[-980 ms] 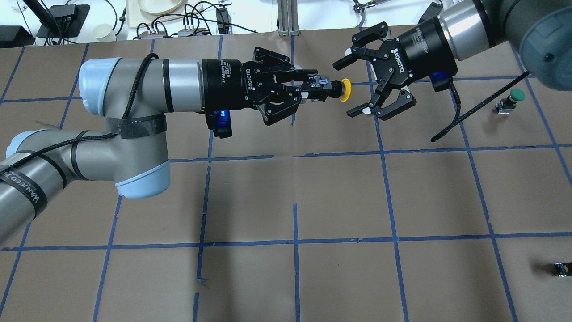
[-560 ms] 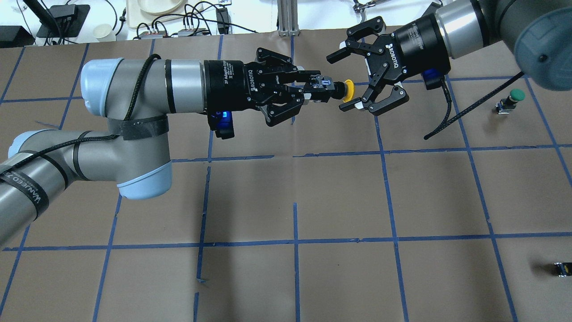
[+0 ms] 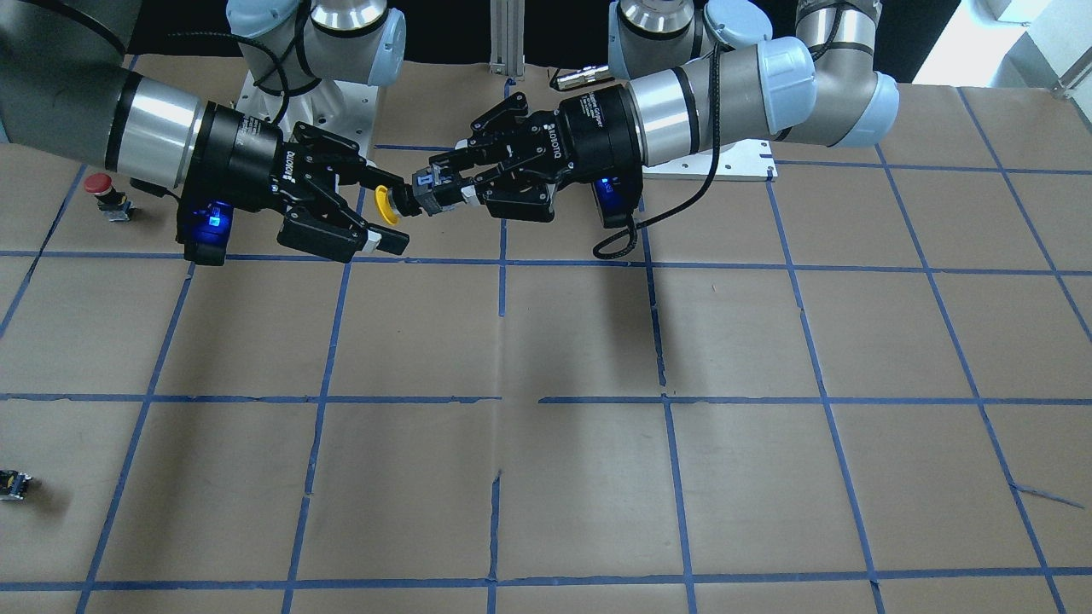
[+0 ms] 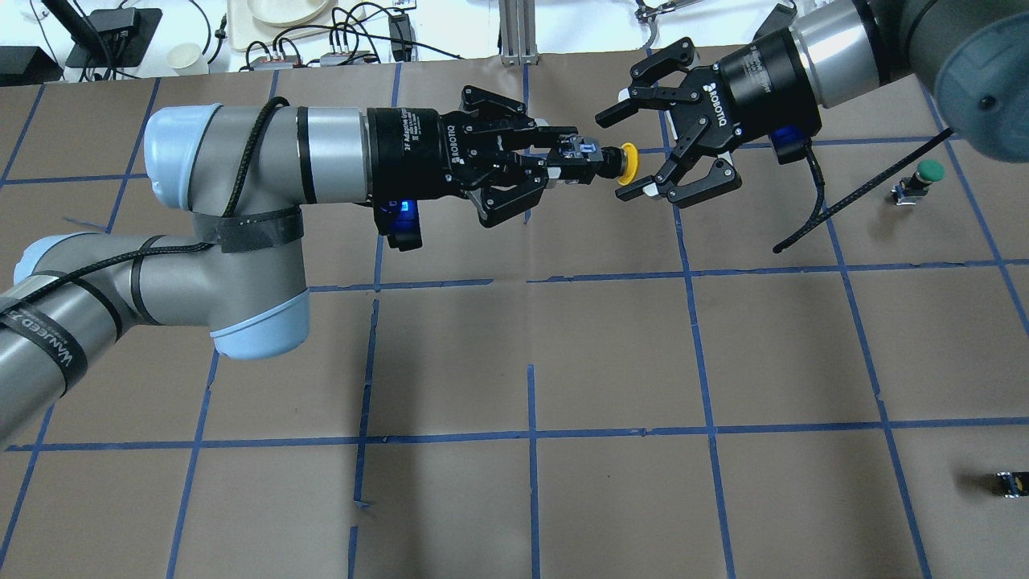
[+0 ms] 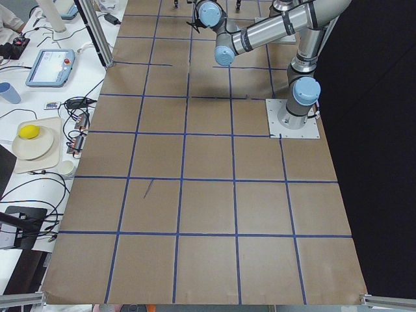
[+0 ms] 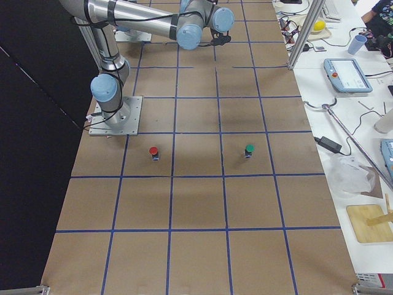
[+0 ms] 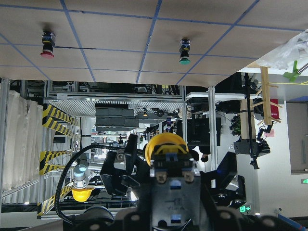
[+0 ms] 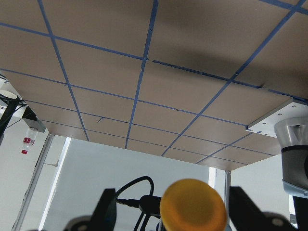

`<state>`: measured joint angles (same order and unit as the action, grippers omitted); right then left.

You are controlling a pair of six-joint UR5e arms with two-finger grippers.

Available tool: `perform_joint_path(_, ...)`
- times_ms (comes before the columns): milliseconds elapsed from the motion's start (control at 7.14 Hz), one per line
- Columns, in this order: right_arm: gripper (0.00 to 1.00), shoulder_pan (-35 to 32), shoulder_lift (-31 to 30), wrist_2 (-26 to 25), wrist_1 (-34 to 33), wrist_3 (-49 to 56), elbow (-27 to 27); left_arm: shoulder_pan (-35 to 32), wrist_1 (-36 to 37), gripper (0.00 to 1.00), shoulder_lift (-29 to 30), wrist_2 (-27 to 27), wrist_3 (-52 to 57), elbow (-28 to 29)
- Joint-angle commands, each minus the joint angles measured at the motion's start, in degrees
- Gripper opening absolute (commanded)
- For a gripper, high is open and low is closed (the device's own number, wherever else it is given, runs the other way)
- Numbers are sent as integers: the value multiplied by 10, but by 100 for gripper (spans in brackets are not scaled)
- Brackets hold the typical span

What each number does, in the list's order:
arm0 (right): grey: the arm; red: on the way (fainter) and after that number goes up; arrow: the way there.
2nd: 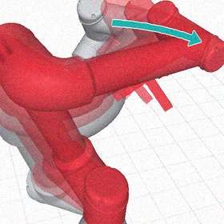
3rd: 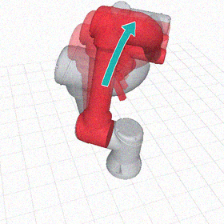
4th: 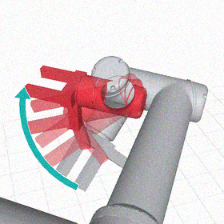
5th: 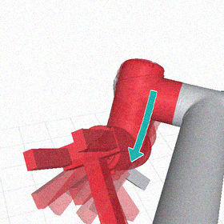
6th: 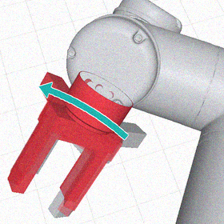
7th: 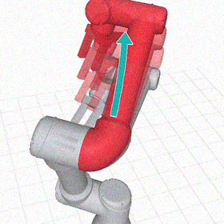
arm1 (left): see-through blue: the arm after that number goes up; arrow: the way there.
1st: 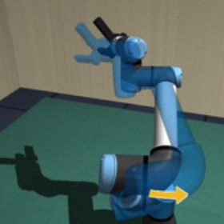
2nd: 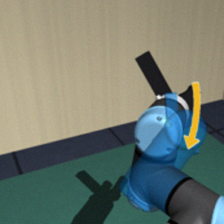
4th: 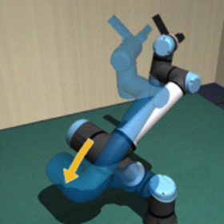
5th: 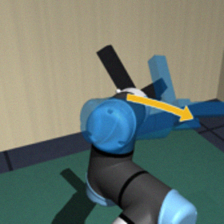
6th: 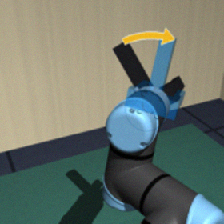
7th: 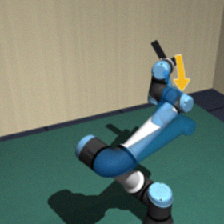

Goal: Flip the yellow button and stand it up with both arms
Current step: 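Close the right gripper on the button's yellow cap beside the left gripper, then open the left gripper and pull the button away with the right gripper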

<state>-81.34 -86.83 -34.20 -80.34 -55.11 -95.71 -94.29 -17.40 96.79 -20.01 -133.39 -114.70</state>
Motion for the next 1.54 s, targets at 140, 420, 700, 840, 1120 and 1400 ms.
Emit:
perform_joint_path(140,35,1,-1,0,1,5,0,0,0,18,4,0,-1,0)
perform_joint_path(420,8,1,-1,0,5,5,0,0,0,18,3,-5,-2,0)
perform_joint_path(700,7,1,-1,0,4,4,1,1,0,49,4,-5,2,0)
perform_joint_path(840,7,1,-1,0,5,4,1,1,0,99,6,-2,7,0)
perform_joint_path(1120,7,3,0,-1,4,4,1,1,1,100,5,2,5,0)
perform_joint_path(1400,7,42,1,-3,-2,11,2,3,-3,100,2,-11,7,11)
